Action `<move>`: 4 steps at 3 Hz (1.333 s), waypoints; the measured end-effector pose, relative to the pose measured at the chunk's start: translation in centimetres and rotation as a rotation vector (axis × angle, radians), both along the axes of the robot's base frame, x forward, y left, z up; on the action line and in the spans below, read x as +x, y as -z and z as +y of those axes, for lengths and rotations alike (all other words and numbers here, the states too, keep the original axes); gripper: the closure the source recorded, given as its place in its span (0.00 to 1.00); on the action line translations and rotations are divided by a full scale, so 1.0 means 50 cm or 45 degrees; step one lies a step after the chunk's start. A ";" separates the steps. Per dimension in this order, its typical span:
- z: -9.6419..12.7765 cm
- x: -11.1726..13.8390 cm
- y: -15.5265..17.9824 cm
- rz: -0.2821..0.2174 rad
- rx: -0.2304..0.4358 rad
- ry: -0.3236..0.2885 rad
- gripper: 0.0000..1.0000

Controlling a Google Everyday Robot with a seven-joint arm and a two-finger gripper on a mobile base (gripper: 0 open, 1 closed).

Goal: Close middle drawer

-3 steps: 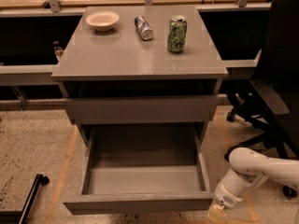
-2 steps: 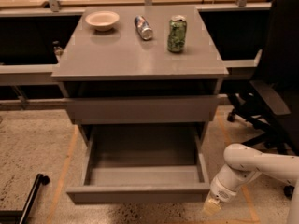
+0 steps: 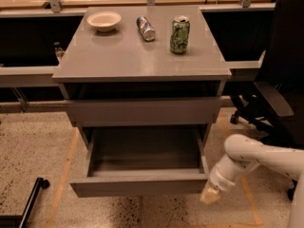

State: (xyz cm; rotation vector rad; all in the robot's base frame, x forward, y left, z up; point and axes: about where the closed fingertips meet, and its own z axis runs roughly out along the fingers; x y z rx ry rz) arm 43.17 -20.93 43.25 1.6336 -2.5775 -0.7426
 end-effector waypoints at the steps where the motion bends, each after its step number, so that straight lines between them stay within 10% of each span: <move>1: -0.002 0.101 -0.040 -0.149 0.026 -0.041 1.00; 4: 0.033 0.176 0.004 -0.196 0.012 -0.130 1.00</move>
Offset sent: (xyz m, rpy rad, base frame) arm 0.0682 0.0071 0.0065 -0.0041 -0.1690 0.0349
